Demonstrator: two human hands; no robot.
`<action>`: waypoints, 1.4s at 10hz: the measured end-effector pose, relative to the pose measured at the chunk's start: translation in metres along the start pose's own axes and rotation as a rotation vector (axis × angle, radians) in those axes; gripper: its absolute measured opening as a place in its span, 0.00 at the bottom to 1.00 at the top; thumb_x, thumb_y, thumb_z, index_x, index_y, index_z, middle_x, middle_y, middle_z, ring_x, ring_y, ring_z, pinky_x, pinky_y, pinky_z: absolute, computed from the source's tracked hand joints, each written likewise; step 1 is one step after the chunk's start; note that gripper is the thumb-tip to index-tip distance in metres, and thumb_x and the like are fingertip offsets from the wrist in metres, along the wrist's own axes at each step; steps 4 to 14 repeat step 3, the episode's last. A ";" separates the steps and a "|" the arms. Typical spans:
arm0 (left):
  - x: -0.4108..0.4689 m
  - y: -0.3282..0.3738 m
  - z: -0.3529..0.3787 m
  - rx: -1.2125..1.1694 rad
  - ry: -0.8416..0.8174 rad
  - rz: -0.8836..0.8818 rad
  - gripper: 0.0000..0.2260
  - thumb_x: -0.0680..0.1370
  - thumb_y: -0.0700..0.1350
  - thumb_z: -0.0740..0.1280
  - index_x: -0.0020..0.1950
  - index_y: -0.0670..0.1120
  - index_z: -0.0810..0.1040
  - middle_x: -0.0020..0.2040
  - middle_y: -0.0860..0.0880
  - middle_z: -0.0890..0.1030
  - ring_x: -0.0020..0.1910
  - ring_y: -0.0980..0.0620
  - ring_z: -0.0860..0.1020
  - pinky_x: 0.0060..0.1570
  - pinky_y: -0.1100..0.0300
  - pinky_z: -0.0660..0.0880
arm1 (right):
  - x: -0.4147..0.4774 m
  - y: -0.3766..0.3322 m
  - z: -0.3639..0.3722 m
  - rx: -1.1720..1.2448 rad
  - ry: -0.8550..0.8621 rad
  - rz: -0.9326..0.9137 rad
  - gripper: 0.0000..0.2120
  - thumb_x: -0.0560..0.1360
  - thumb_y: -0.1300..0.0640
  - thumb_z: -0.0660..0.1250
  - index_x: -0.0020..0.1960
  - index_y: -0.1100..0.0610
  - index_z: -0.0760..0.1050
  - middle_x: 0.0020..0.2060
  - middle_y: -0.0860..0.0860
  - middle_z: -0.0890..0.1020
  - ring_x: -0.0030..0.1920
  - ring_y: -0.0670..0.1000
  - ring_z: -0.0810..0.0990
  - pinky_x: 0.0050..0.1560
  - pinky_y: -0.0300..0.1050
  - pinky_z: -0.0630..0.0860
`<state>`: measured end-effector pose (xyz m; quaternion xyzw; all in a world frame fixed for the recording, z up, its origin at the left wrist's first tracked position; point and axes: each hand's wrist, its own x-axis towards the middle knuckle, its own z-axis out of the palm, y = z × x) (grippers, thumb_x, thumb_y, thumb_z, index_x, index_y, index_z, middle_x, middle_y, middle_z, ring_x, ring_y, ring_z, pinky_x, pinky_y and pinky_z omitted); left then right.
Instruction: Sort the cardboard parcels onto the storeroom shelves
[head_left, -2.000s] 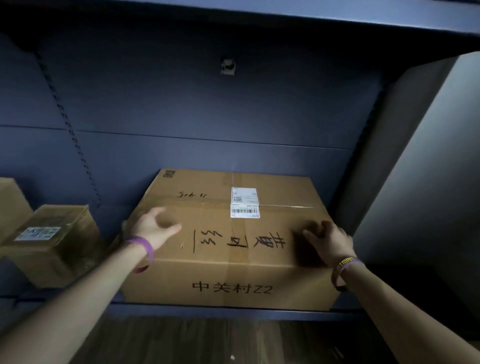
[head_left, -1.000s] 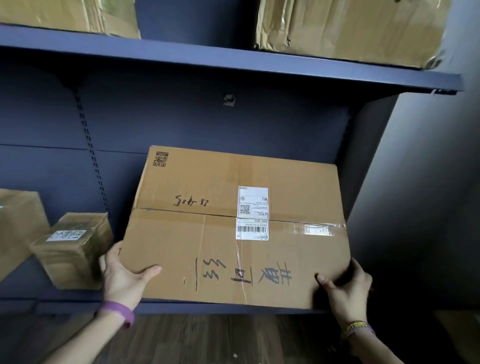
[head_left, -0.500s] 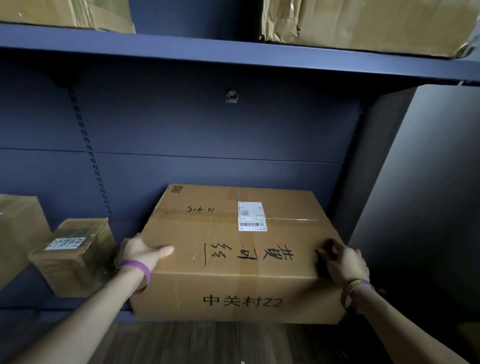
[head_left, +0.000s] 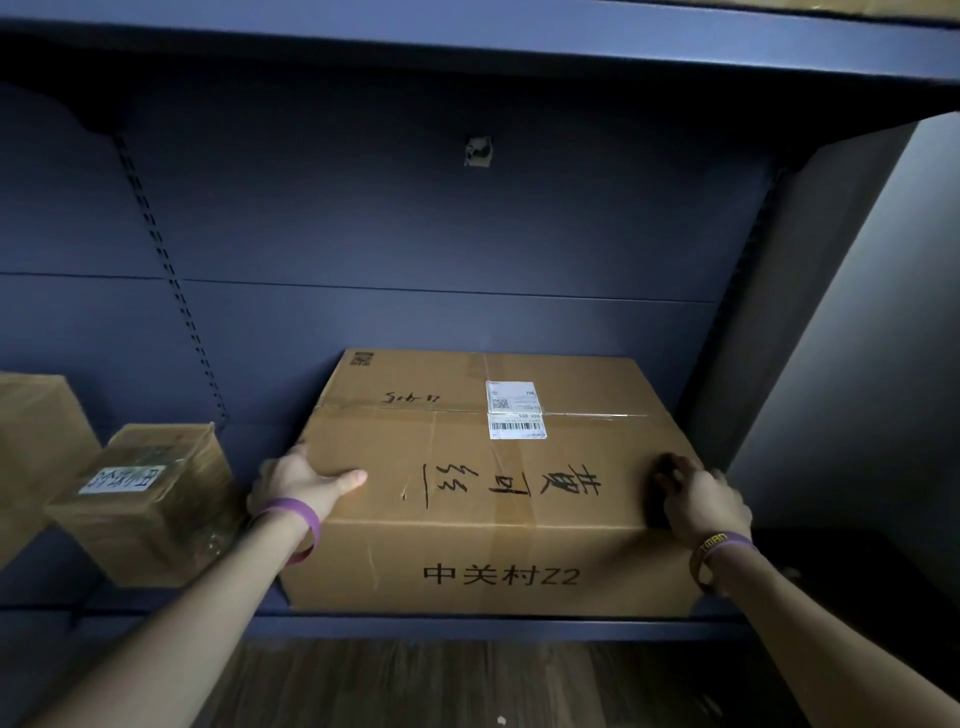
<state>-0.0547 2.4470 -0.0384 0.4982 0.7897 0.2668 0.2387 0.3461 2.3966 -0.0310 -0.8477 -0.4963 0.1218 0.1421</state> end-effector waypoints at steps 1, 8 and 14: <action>-0.010 0.011 -0.008 0.141 0.005 0.040 0.39 0.68 0.64 0.72 0.73 0.48 0.67 0.71 0.42 0.69 0.68 0.39 0.69 0.65 0.44 0.69 | -0.011 -0.014 -0.010 -0.067 -0.006 -0.012 0.22 0.79 0.56 0.58 0.73 0.49 0.64 0.73 0.59 0.64 0.70 0.65 0.64 0.72 0.60 0.60; -0.044 0.070 -0.023 -0.266 -0.164 0.259 0.30 0.72 0.59 0.70 0.72 0.52 0.68 0.73 0.51 0.68 0.71 0.48 0.66 0.66 0.55 0.64 | -0.042 -0.083 -0.042 0.294 0.053 -0.435 0.23 0.80 0.50 0.63 0.72 0.58 0.69 0.71 0.54 0.72 0.71 0.55 0.69 0.70 0.44 0.65; -0.044 0.070 -0.023 -0.266 -0.164 0.259 0.30 0.72 0.59 0.70 0.72 0.52 0.68 0.73 0.51 0.68 0.71 0.48 0.66 0.66 0.55 0.64 | -0.042 -0.083 -0.042 0.294 0.053 -0.435 0.23 0.80 0.50 0.63 0.72 0.58 0.69 0.71 0.54 0.72 0.71 0.55 0.69 0.70 0.44 0.65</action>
